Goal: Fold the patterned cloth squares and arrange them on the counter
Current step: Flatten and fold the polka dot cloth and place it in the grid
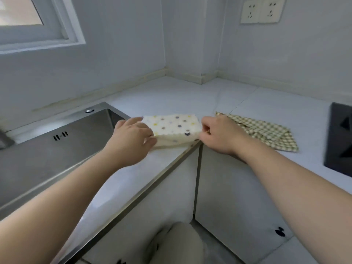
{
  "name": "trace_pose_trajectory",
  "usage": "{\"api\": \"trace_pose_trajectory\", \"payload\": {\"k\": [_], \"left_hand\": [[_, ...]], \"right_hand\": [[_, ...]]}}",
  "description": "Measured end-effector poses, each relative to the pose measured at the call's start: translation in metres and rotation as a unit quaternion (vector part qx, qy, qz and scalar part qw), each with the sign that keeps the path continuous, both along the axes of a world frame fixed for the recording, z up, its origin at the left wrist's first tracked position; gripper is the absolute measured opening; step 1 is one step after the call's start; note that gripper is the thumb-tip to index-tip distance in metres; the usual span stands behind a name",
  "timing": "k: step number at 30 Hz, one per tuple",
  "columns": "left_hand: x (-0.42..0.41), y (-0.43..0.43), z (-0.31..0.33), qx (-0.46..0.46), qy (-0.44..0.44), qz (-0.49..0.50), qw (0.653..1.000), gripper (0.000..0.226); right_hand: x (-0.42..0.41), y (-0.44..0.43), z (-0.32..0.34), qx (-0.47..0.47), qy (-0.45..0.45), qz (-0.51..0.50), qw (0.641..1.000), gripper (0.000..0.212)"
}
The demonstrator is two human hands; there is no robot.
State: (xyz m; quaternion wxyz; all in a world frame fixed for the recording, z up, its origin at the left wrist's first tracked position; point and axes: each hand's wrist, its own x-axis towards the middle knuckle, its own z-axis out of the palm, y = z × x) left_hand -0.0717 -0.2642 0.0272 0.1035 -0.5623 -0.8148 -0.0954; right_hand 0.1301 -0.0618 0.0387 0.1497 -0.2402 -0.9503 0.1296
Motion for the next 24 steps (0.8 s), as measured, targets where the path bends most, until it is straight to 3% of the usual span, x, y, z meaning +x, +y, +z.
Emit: {"api": "trace_pose_trajectory", "payload": {"k": [2,5,7,17,24], "left_hand": [[0.008,-0.015,0.011,-0.014,0.001,-0.022,1.000,0.048],[0.013,-0.027,0.018,-0.011,-0.055,-0.020,0.998,0.028],[0.013,-0.032,0.019,0.003,-0.106,-0.018,0.994,0.013],[-0.038,0.022,0.022,0.030,-0.212,0.043,0.976,0.014],[-0.093,0.062,-0.001,-0.006,-0.158,0.065,0.985,0.016]], "right_hand": [[0.017,-0.014,0.009,0.008,-0.002,-0.022,1.000,0.015],[0.033,-0.030,0.022,0.021,-0.005,-0.028,0.999,0.004],[0.038,-0.035,0.023,0.031,-0.026,-0.034,0.999,0.008],[-0.017,0.001,0.018,0.065,-0.070,-0.091,0.991,0.023],[-0.072,0.045,0.001,0.043,-0.145,-0.096,0.984,0.029]]}}
